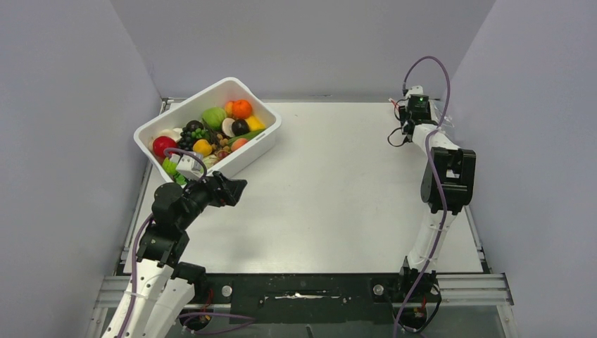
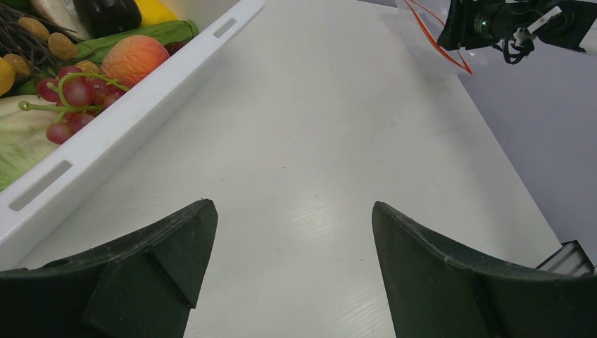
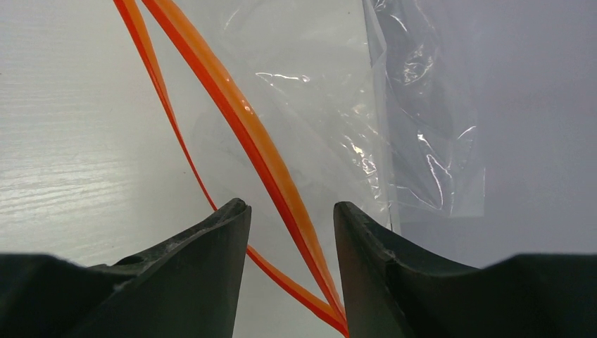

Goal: Place the food in the zip-top bag and seal the zipper
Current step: Pick up the zipper food storage bag at the corner of the board, then open the zipper of the food storage bag.

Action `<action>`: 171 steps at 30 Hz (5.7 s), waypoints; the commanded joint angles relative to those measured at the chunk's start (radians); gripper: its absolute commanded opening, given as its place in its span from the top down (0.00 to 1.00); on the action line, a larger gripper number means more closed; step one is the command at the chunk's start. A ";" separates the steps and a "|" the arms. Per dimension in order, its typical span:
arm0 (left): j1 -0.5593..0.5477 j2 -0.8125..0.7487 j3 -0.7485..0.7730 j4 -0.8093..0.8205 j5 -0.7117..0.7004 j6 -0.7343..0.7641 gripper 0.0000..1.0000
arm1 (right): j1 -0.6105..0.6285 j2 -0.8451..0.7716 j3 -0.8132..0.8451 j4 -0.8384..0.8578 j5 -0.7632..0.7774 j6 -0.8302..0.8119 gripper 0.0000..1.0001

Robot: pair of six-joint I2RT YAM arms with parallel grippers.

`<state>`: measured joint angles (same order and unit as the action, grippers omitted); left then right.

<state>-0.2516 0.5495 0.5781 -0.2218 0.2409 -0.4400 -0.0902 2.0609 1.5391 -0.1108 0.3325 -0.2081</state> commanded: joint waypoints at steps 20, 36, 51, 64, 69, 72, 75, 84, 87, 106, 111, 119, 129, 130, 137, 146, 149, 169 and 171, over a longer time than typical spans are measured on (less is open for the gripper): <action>0.006 -0.010 0.012 0.057 -0.023 0.007 0.19 | 0.121 -0.070 -0.014 0.024 0.264 -0.044 1.00; 0.005 0.045 0.056 -0.011 -0.066 -0.045 0.20 | 0.377 -0.389 -0.188 -0.393 0.219 0.427 1.00; 0.000 0.187 0.097 0.091 0.156 -0.335 0.40 | 0.755 -0.694 -0.347 -0.325 -0.058 0.701 1.00; -0.074 0.183 0.041 0.290 0.165 -0.460 0.38 | 1.031 -0.698 -0.404 -0.090 -0.051 0.956 1.00; -0.100 0.211 0.058 0.226 0.077 -0.413 0.38 | 1.092 -0.664 -0.374 -0.064 -0.010 0.961 1.00; -0.109 0.220 0.050 0.226 0.046 -0.398 0.38 | 1.116 -0.657 -0.372 -0.042 -0.001 0.969 1.00; -0.118 0.234 0.042 0.193 0.002 -0.385 0.38 | 1.134 -0.656 -0.372 -0.026 0.019 0.970 1.00; -0.133 0.277 0.109 0.021 -0.145 -0.324 0.42 | 1.175 -0.634 -0.381 -0.013 0.071 0.985 1.00; -0.135 0.294 0.121 -0.003 -0.161 -0.298 0.49 | 1.182 -0.626 -0.374 -0.013 0.074 0.986 1.00; -0.141 0.320 0.178 -0.060 -0.181 -0.233 0.95 | 1.185 -0.644 -0.412 -0.047 0.187 0.930 1.00; -0.140 0.306 0.183 -0.052 -0.112 -0.206 1.00 | 1.175 -0.740 -0.509 -0.055 0.279 0.975 1.00; -0.140 0.327 0.177 0.018 0.037 -0.206 1.00 | 1.176 -0.740 -0.483 -0.081 0.201 0.946 0.92; -0.141 0.325 0.165 0.093 0.198 -0.251 1.00 | 1.173 -0.702 -0.340 -0.134 0.178 0.862 0.68; -0.141 0.320 0.164 0.093 0.197 -0.252 1.00 | 1.173 -0.696 -0.330 -0.146 0.186 0.858 0.67; -0.141 0.296 0.153 0.090 0.189 -0.250 1.00 | 1.165 -0.659 -0.303 -0.187 0.155 0.865 0.65; -0.139 0.301 0.200 -0.069 0.087 -0.170 1.00 | 1.148 -0.710 -0.344 -0.289 0.328 0.880 0.87; -0.134 0.334 0.269 -0.201 0.029 -0.081 1.00 | 1.088 -0.842 -0.458 -0.240 0.326 0.877 0.92; -0.132 0.201 0.200 0.078 0.118 -0.159 0.35 | 1.019 -0.910 -0.515 -0.144 0.029 0.858 1.00; -0.132 0.181 0.213 0.067 0.050 -0.142 0.31 | 1.018 -0.915 -0.515 -0.154 0.032 0.853 1.00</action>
<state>-0.3893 0.7799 0.7372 -0.2142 0.4202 -0.6224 0.9298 1.1561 0.9695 -0.2714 0.3717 0.6609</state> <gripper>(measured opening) 0.659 0.032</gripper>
